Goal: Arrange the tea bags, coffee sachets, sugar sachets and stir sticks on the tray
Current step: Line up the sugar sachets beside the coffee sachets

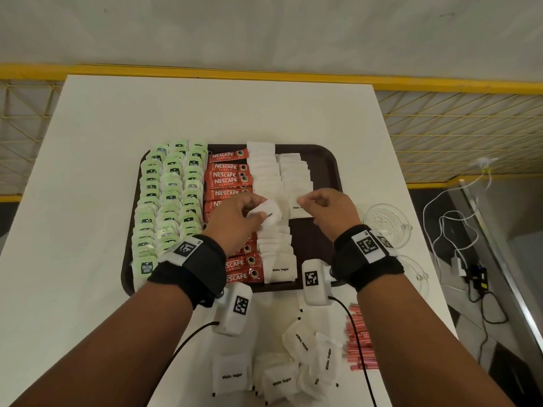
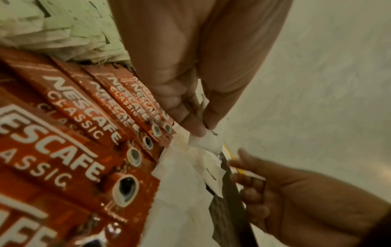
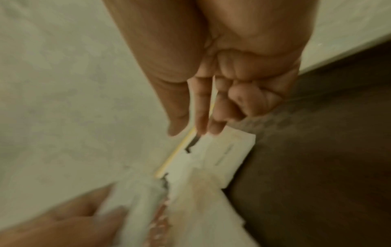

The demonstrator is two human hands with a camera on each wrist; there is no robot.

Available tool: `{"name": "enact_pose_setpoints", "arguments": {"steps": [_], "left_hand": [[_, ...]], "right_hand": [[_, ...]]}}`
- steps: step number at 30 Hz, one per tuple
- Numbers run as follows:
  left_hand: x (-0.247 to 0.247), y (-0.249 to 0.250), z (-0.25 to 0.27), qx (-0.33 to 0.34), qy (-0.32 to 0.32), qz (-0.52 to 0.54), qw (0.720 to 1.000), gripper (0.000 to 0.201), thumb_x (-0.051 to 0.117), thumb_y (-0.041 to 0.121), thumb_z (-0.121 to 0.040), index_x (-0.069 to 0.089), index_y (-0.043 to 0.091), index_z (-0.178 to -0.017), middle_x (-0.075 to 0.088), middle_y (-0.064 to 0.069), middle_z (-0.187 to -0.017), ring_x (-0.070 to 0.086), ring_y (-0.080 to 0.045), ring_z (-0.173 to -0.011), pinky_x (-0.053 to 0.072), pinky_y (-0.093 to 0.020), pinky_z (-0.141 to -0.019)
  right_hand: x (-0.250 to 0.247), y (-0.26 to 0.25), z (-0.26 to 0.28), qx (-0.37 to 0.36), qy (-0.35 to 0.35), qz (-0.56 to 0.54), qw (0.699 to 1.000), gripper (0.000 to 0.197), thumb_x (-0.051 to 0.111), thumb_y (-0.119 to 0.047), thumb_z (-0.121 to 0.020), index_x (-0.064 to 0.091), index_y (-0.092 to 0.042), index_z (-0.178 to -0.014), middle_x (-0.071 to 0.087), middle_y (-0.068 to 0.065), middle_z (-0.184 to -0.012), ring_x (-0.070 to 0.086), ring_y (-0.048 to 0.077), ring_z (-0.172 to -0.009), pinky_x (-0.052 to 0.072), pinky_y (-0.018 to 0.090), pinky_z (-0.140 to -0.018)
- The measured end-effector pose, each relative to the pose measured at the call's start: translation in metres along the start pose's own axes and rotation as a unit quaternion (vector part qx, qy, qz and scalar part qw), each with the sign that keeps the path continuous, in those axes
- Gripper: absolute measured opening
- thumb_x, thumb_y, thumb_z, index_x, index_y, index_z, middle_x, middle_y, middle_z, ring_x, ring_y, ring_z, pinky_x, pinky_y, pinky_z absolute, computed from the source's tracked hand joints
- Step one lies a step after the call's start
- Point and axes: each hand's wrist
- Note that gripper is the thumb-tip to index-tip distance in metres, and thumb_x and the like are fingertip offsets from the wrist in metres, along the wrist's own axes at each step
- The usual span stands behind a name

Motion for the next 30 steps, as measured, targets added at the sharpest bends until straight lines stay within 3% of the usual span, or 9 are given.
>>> {"name": "enact_pose_setpoints", "arguments": {"steps": [2, 4, 7, 12, 14, 15, 18, 25, 30], "left_hand": [[0.003, 0.004, -0.001, 0.004, -0.028, -0.007, 1.000, 0.024, 0.063, 0.013, -0.093, 0.065, 0.021, -0.115, 0.070, 0.006, -0.107, 0.070, -0.012, -0.089, 0.060, -0.033, -0.082], [0.006, 0.009, 0.000, 0.018, -0.040, -0.013, 0.999, 0.025, 0.065, 0.013, -0.092, 0.065, 0.022, -0.115, 0.069, 0.006, -0.109, 0.069, -0.014, -0.089, 0.060, -0.032, -0.078], [0.009, 0.011, 0.002, 0.014, -0.023, 0.006, 1.000, 0.028, 0.066, 0.012, -0.091, 0.062, 0.021, -0.117, 0.069, 0.003, -0.107, 0.068, -0.014, -0.090, 0.060, -0.029, -0.073], [0.003, 0.004, 0.005, 0.017, 0.001, -0.013, 1.000, 0.026, 0.059, 0.023, -0.096, 0.056, 0.026, -0.121, 0.064, 0.009, -0.108, 0.063, -0.008, -0.098, 0.056, -0.028, -0.076], [0.001, -0.001, 0.008, 0.009, 0.009, -0.019, 1.000, 0.024, 0.057, 0.026, -0.096, 0.056, 0.027, -0.121, 0.063, 0.010, -0.108, 0.063, -0.008, -0.097, 0.055, -0.028, -0.080], [0.001, -0.003, 0.011, 0.004, 0.010, -0.022, 1.000, 0.024, 0.057, 0.028, -0.097, 0.056, 0.028, -0.120, 0.063, 0.010, -0.109, 0.063, -0.008, -0.097, 0.055, -0.029, -0.082], [0.000, -0.007, 0.019, -0.001, 0.012, -0.024, 1.000, 0.022, 0.057, 0.028, -0.097, 0.057, 0.027, -0.119, 0.064, 0.008, -0.110, 0.064, -0.009, -0.097, 0.054, -0.028, -0.081], [-0.004, -0.003, 0.034, 0.004, 0.020, -0.029, 0.999, 0.022, 0.057, 0.029, -0.097, 0.058, 0.027, -0.119, 0.064, 0.006, -0.109, 0.065, -0.010, -0.096, 0.053, -0.028, -0.081], [-0.001, 0.005, 0.058, 0.022, 0.025, -0.061, 0.998, 0.018, 0.057, 0.027, -0.097, 0.061, 0.024, -0.115, 0.065, 0.008, -0.106, 0.066, -0.008, -0.092, 0.048, -0.020, -0.077]], "right_hand": [[-0.002, -0.017, 0.010, -0.049, -0.096, 0.022, 0.994, 0.020, 0.068, -0.037, -0.088, 0.068, -0.022, -0.101, 0.067, -0.009, -0.092, 0.061, 0.003, -0.077, 0.049, 0.017, -0.067], [0.000, -0.022, 0.013, -0.063, -0.132, 0.043, 0.988, 0.016, 0.069, -0.029, -0.089, 0.068, -0.018, -0.101, 0.067, -0.008, -0.083, 0.061, 0.002, -0.068, 0.046, 0.012, -0.059], [0.004, -0.012, 0.012, -0.032, -0.090, -0.011, 0.995, 0.013, 0.070, -0.022, -0.088, 0.067, -0.012, -0.096, 0.067, -0.003, -0.075, 0.060, 0.005, -0.057, 0.047, 0.015, -0.056], [0.000, 0.021, 0.005, 0.051, 0.027, -0.065, 0.996, 0.010, 0.066, -0.016, -0.091, 0.067, -0.006, -0.095, 0.068, 0.010, -0.080, 0.057, 0.009, -0.053, 0.046, 0.020, -0.052], [0.002, 0.032, -0.001, 0.075, 0.031, -0.032, 0.996, 0.015, 0.065, -0.016, -0.091, 0.067, -0.004, -0.099, 0.070, 0.013, -0.089, 0.061, 0.014, -0.059, 0.052, 0.025, -0.059], [0.003, 0.036, -0.005, 0.079, 0.031, -0.013, 0.996, 0.015, 0.066, -0.018, -0.091, 0.068, -0.005, -0.099, 0.071, 0.013, -0.094, 0.066, 0.019, -0.067, 0.057, 0.031, -0.068], [0.010, 0.039, -0.011, 0.077, 0.041, 0.031, 0.996, 0.007, 0.069, -0.021, -0.087, 0.066, -0.015, -0.089, 0.072, 0.011, -0.098, 0.069, 0.030, -0.089, 0.056, 0.044, -0.087], [0.016, 0.027, -0.011, 0.058, 0.054, 0.061, 0.995, 0.013, 0.070, -0.026, -0.085, 0.059, -0.020, -0.087, 0.070, 0.008, -0.096, 0.068, 0.030, -0.087, 0.055, 0.044, -0.085], [-0.002, 0.012, 0.024, 0.009, 0.046, 0.101, 0.994, 0.022, 0.067, -0.031, -0.088, 0.060, -0.015, -0.102, 0.065, 0.002, -0.101, 0.060, 0.020, -0.093, 0.046, 0.030, -0.080]]}}
Point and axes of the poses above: each hand's wrist, its own z-axis away from the middle knuckle, its own x-axis out of the palm, y = z × x
